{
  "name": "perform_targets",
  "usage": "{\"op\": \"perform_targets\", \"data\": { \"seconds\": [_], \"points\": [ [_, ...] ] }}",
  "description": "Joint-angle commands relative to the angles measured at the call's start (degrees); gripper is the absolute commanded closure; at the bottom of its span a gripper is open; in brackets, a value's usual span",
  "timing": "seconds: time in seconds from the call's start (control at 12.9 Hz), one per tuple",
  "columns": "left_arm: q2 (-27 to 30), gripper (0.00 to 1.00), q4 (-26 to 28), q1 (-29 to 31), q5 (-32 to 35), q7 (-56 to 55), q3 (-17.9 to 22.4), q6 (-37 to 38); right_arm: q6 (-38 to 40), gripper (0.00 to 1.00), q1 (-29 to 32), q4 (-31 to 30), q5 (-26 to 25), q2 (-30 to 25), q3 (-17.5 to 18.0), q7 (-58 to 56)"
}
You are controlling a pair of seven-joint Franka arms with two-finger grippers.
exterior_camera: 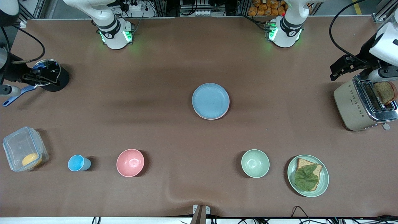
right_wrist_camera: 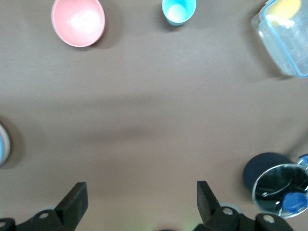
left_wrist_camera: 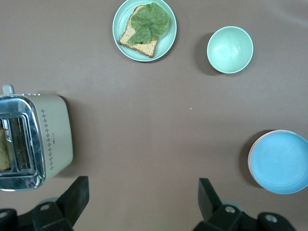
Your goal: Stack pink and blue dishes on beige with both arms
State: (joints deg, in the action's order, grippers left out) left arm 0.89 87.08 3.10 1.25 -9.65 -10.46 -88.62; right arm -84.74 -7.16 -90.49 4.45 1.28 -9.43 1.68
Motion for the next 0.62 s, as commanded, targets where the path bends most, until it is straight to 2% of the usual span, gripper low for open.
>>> {"op": "perform_targets", "data": {
  "seconds": [0.0,0.16,0.31,0.54],
  "points": [
    [0.43,0.00,-0.33,1.55,-0.37,4.19,0.18,1.00,7.99,0.00,1.00,12.41,3.02,7.84,-0.41,1.58],
    [0.16,0.00,-0.33,1.56,-0.37,5.34,0.18,1.00,8.54,0.00,2.14,14.73,2.24,9.35,-0.68,-2.52],
    [-0.10,0.00,-0.60,1.56,-0.46,5.70,0.18,1.00,6.01,0.00,2.41,14.38,-2.57,9.35,-0.68,-11.31],
    [-0.19,0.00,-0.86,1.56,-0.90,5.35,0.18,1.00,-3.64,0.00,2.50,5.36,-4.09,5.24,-0.68,-15.82]
  ]
}}
